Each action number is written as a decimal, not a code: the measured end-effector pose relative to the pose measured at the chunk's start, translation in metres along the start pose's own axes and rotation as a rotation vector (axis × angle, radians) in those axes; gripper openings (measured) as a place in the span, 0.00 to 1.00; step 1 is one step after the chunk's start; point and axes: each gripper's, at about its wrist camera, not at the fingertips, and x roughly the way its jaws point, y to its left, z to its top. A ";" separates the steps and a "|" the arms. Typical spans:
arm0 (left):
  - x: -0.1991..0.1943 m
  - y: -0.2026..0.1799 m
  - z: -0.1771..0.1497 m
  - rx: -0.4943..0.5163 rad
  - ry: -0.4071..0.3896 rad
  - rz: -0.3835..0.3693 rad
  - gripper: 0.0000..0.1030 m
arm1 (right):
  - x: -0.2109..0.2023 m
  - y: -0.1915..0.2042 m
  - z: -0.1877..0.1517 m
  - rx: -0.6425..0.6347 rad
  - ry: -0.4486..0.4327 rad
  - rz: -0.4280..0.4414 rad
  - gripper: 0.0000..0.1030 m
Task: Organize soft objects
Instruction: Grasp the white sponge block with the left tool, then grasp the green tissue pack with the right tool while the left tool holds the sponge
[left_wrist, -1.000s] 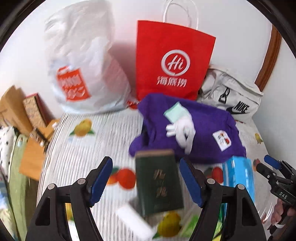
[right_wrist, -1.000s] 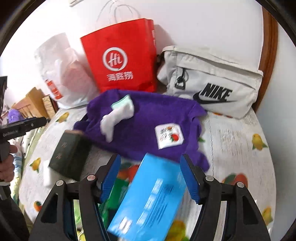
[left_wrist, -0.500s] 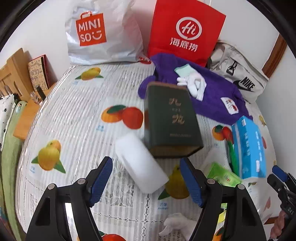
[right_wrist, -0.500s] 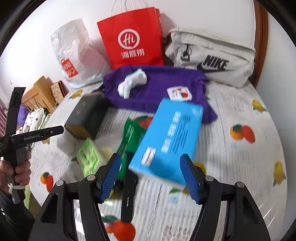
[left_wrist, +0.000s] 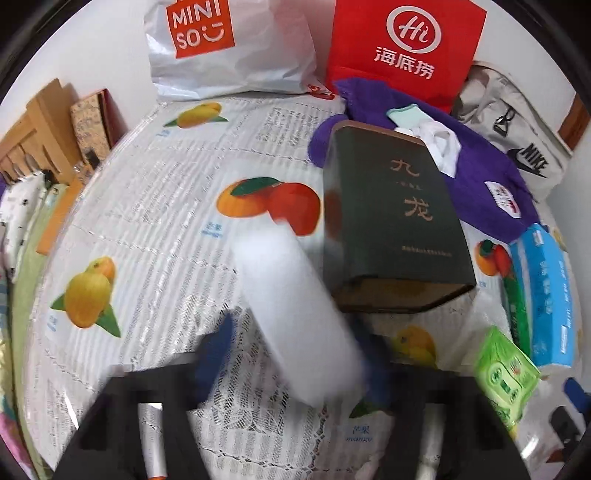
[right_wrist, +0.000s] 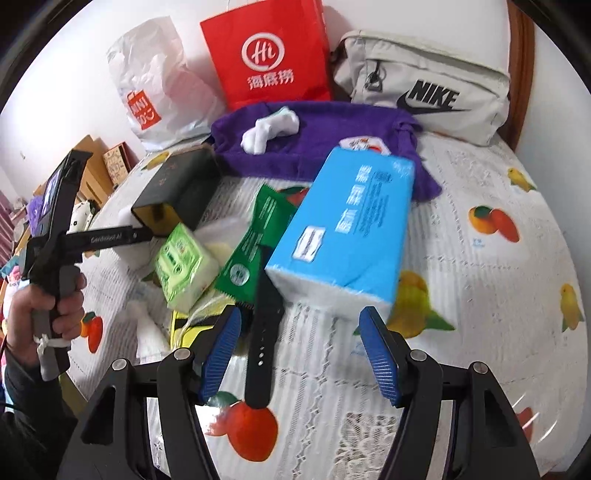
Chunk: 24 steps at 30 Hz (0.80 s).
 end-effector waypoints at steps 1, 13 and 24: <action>-0.001 0.002 -0.002 -0.001 0.006 -0.014 0.36 | 0.002 0.002 -0.001 -0.002 0.004 0.005 0.64; -0.021 0.020 -0.025 0.029 -0.012 -0.025 0.36 | 0.014 0.036 0.002 -0.067 -0.012 0.088 0.64; -0.024 0.039 -0.030 0.004 -0.004 -0.057 0.37 | 0.043 0.094 0.025 -0.327 -0.050 0.101 0.73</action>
